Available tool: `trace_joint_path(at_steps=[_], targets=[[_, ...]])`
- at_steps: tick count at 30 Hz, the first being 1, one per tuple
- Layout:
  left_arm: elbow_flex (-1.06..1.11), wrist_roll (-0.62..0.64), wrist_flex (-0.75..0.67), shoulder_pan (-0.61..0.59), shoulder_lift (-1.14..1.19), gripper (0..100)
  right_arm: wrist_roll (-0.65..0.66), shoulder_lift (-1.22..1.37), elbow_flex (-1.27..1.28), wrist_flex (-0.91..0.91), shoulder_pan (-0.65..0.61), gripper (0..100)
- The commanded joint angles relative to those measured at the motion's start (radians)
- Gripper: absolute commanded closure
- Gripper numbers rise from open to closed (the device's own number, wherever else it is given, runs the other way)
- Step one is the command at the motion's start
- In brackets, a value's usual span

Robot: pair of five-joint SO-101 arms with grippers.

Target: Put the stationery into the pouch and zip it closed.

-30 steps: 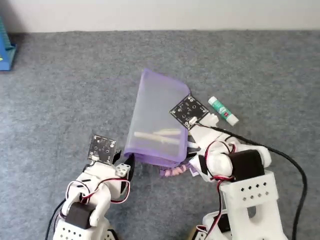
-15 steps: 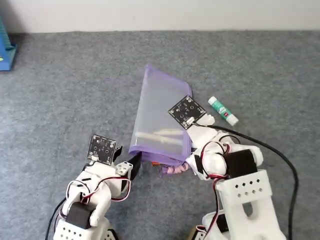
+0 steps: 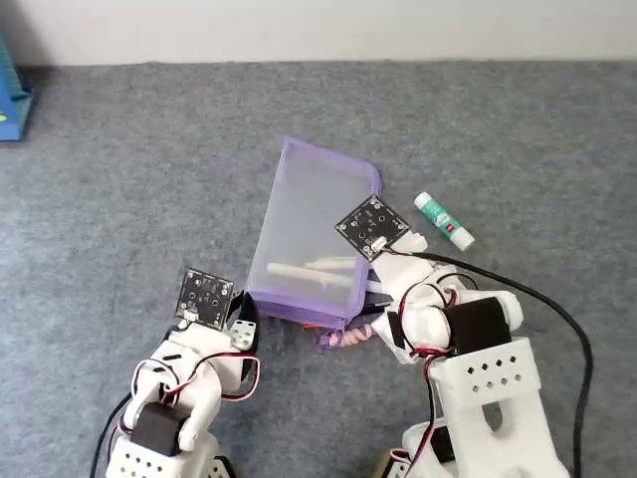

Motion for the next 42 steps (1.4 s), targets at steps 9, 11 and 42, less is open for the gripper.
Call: trace_joint_path(at_steps=[9,11,42], targets=[[-0.071,0.0,0.025,-0.101,-0.009,99,-0.012,-0.008,0.037,-0.002,-0.102,87.2],[-0.099,0.0,0.049,-0.196,-0.009,99,-0.015,-0.007,0.077,-0.036,-0.143,87.2],[-0.079,0.055,0.132,-0.434,-0.011,71,0.098,0.713,-0.193,-0.424,-0.355,76.7]])
